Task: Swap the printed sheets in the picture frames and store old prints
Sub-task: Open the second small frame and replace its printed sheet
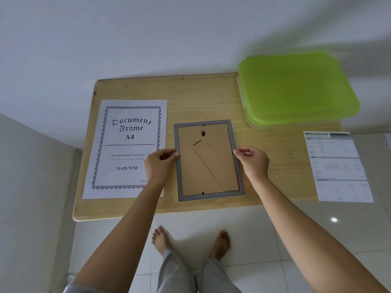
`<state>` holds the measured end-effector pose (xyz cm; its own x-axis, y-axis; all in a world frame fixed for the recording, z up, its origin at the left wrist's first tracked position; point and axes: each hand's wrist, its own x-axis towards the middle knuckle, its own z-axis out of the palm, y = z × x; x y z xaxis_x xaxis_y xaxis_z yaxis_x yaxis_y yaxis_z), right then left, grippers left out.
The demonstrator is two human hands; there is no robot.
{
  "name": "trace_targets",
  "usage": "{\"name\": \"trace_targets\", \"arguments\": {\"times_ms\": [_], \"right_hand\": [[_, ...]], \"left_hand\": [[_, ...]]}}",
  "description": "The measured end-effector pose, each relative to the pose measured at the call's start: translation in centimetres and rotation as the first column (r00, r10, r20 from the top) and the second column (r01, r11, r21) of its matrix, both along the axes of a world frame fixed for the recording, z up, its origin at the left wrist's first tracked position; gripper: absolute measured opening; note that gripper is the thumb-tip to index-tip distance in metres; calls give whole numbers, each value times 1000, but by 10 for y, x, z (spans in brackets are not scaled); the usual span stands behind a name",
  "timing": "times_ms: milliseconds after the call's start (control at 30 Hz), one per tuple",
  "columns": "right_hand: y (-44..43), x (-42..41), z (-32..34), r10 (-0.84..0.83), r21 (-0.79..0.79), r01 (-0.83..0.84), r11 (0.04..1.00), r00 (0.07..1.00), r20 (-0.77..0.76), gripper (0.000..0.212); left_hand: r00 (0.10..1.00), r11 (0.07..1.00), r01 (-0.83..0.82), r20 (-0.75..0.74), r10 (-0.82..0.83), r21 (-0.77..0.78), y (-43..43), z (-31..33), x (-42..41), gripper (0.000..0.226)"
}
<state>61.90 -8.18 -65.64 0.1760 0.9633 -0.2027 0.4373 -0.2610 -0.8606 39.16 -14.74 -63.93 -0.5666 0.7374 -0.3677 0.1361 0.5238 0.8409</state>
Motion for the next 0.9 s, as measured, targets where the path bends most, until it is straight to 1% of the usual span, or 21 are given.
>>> {"name": "trace_targets", "arguments": {"times_ms": [100, 500, 733, 900], "right_hand": [[3, 1, 0, -4, -40, 3, 999, 1000, -28, 12], [6, 3, 6, 26, -123, -29, 992, 999, -24, 16], [9, 1, 8, 14, -146, -18, 989, 999, -31, 16], [9, -3, 8, 18, -140, -18, 990, 1000, 0, 17]], "left_hand": [[1000, 1000, 0, 11, 0, -5, 1, 0, -2, 23], [994, 998, 70, 79, -69, -4, 3, -2, -13, 27], [995, 996, 93, 40, -93, -3, 7, -3, -12, 26], [985, 985, 170, -30, -171, -39, 13, -2, -13, 25]]}}
